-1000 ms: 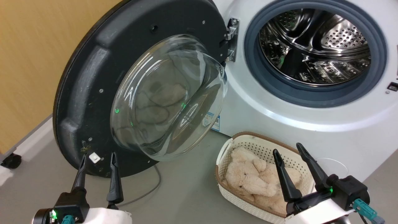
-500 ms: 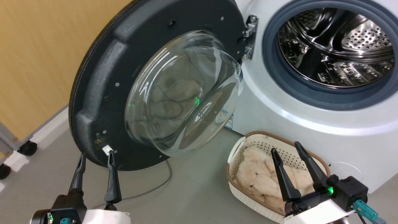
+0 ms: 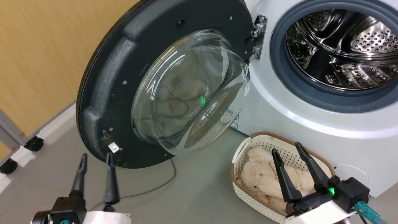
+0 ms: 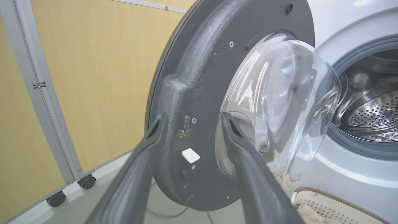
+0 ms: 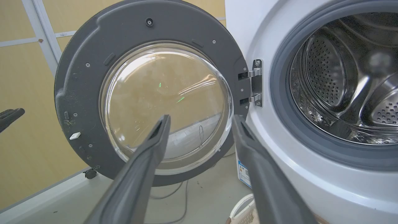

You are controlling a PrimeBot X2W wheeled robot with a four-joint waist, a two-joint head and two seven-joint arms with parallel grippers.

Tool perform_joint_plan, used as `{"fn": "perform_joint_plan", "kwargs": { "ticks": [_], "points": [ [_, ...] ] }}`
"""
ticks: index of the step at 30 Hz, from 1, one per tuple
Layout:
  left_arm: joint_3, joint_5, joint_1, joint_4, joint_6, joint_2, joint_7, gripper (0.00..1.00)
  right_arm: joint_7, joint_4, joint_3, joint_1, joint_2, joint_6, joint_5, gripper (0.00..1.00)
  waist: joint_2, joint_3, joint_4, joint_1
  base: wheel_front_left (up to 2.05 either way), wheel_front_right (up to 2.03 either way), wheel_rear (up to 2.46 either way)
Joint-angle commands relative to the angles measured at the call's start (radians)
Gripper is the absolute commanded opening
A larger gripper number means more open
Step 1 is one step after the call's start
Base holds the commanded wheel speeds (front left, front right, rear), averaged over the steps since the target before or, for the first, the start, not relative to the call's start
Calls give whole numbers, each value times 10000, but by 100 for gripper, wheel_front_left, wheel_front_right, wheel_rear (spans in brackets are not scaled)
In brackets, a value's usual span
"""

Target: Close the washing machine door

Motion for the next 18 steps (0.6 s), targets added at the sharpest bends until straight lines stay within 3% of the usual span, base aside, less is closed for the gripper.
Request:
{"fn": "perform_joint_plan", "kwargs": {
  "ticks": [1,5,8,14,18],
  "points": [
    [-13,-39,67,-79,-22,8,-55,0,-45,-39,-13,-5,-47,8,46,100,-1,-4,-3,0,0,0,0],
    [229,-256,-63,-333,-91,10,-55,0,-45,-105,-103,15,-45,8,19,100,-1,63,4,0,0,0,0],
    [647,-380,-366,-498,-406,154,-55,0,-45,-196,-243,7,-25,8,-27,100,-1,195,11,0,0,0,0],
    [1788,-772,-1598,-283,-1136,1170,-55,0,-45,-423,-555,137,6,8,-210,100,-1,586,30,0,0,0,0],
    [2597,-1968,-2853,803,-1553,1922,-55,0,-45,-535,-665,219,-45,8,-304,100,-1,841,-71,0,0,0,0]
  ]
}}
